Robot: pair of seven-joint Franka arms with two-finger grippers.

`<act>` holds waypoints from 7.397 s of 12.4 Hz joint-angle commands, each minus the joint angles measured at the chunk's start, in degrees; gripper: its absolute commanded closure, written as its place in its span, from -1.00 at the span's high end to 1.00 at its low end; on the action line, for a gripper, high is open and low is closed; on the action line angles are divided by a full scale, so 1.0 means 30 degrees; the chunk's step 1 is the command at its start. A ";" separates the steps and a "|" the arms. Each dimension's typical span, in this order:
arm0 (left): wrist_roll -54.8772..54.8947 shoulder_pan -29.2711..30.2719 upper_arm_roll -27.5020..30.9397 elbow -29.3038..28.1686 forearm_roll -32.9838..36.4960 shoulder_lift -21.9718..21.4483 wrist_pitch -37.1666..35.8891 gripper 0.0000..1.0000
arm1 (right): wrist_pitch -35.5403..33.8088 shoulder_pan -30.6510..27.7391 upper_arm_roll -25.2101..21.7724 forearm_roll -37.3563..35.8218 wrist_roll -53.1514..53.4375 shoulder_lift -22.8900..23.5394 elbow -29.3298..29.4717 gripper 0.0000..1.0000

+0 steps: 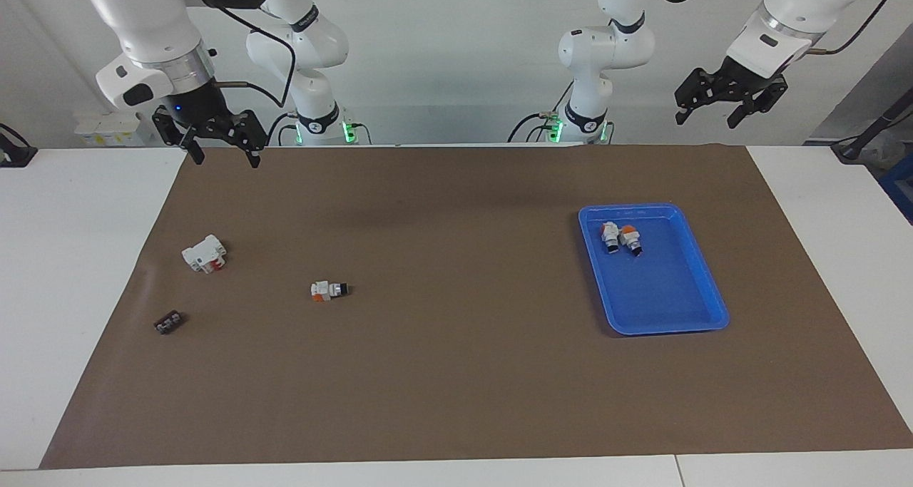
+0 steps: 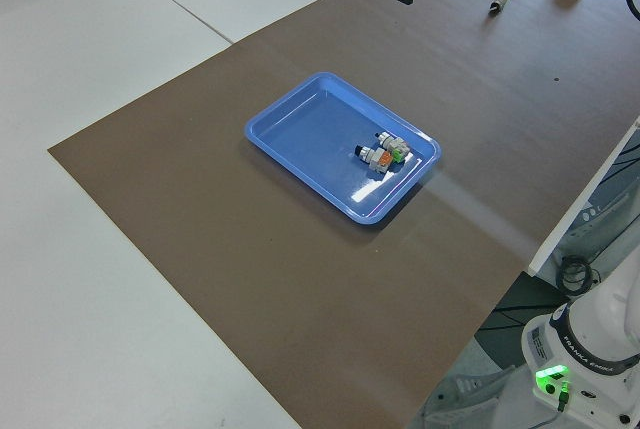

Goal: Turn and place switch with both arms
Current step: 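Grasp the small switch on the table with the right gripper, then lift the switch and carry it toward the blue tray with the right gripper, then carry the switch toward the tray while the left gripper reaches toward it, then grasp the switch with the left gripper while the right gripper holds it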

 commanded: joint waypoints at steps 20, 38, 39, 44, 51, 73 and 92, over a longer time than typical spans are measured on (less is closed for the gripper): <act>-0.0098 0.0246 -0.0160 -0.0605 0.0311 -0.0524 0.0056 1.00 | 1.4669 0.2030 0.0109 0.1218 -2.2770 0.4394 -0.7875 1.00; -0.0098 0.0246 -0.0160 -0.0605 0.0311 -0.0524 0.0056 1.00 | 1.9146 0.2207 0.0080 0.1071 -2.8834 0.6505 -0.9730 -1.00; -0.0098 0.0246 -0.0160 -0.0605 0.0340 -0.0524 0.0056 1.00 | 1.7946 0.2265 0.0080 0.1071 -2.8744 0.6301 -0.9293 -1.00; -0.0098 0.0245 -0.0160 -0.0605 0.0340 -0.0524 0.0056 1.00 | 1.1970 0.2499 0.2010 0.5508 -2.8772 0.3812 -0.6367 -1.00; -0.0098 0.0217 -0.0160 -0.0605 0.0311 -0.0524 0.0056 1.00 | 0.9555 0.2499 0.4382 1.1412 -2.6874 0.2550 -0.3579 -1.00; -0.8973 -0.0778 -0.0804 -0.6105 -1.3985 -0.2161 0.5826 0.25 | 1.6469 0.7011 0.6672 1.0154 -2.0454 0.2579 -0.2785 -1.00; -0.8391 -0.2127 -0.0804 -0.8193 -1.5539 -0.2985 0.7585 -1.00 | 1.7025 0.7275 0.6701 0.9626 -1.9866 0.2608 -0.2697 -1.00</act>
